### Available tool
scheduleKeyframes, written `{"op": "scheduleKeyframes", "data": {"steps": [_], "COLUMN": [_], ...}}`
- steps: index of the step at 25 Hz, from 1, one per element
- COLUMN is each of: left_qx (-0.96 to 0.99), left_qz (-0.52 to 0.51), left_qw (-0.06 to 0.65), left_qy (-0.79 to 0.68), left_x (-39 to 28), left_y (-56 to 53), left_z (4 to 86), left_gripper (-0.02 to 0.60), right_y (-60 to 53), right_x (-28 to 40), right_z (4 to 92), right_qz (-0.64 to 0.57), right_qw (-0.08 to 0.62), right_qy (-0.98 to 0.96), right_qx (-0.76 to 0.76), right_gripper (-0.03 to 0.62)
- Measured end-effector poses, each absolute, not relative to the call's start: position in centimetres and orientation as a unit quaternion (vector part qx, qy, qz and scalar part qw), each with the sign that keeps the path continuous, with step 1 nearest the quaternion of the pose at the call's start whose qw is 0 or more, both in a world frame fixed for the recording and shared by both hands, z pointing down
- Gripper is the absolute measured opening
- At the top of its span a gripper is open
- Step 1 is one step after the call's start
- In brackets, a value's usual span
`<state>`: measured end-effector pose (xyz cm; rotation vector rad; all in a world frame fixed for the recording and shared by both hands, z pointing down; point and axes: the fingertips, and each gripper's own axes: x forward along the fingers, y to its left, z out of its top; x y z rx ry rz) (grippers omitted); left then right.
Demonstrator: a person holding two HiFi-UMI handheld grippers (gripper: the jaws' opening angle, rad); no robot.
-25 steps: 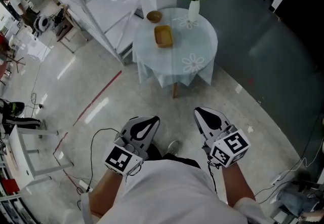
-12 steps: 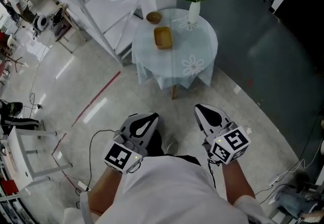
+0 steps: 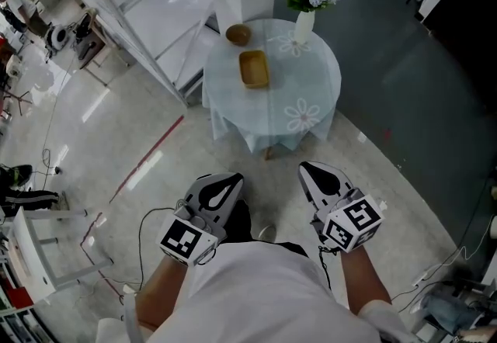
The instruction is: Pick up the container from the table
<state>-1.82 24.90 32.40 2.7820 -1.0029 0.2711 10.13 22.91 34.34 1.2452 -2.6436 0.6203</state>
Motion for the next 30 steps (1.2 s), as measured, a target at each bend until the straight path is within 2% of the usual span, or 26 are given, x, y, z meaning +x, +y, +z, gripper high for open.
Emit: {"op": "scheduleKeyframes", "data": {"steps": [30], "left_qx": [0.928], "left_qz": [0.09], "left_qw": [0.155], "left_qy": [-0.326], "left_x": [-11.3], "left_y": [0.5], "left_z": [35.7], "left_gripper": [0.021], "right_y": [0.8], "right_x": [1.6], "right_z": [36.8], "right_qz": [0.241], "right_qw": [0.116], "right_qy": [-0.861], "right_qx": [0.432], "right_gripper": [0.023]}}
